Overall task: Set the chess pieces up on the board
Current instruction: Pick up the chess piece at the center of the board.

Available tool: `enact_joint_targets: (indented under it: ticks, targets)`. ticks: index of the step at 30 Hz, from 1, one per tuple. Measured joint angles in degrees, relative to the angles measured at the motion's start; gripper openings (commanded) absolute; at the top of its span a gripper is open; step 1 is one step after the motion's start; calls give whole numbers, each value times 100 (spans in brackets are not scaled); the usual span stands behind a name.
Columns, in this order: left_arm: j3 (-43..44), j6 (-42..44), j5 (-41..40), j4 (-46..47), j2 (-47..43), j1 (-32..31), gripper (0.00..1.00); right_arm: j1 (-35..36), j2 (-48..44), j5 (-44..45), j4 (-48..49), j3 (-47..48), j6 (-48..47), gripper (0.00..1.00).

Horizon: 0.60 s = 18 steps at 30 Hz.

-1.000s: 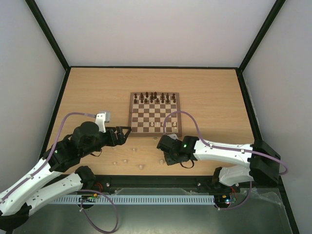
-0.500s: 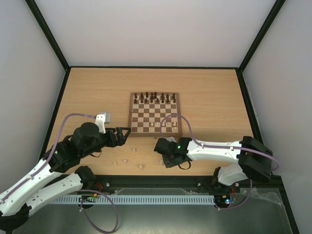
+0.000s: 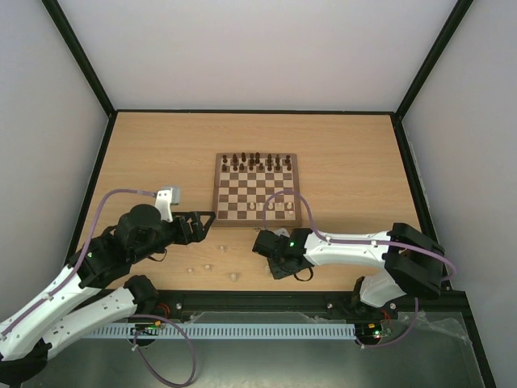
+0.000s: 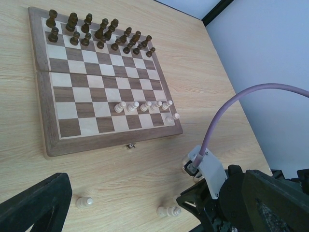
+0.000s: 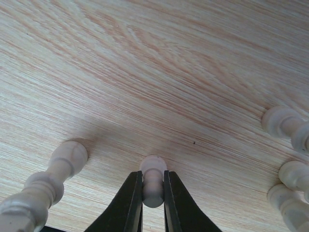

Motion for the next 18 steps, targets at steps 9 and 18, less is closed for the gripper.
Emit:
enact_joint_targets:
  ticks: [9, 18]
  targets:
    - [0, 4, -15, -13, -7, 0, 100, 2, -2, 225, -337, 409, -35, 8]
    - [0, 35, -76, -42, -2, 0, 100, -584, 144, 498, -1034, 2153, -780, 8]
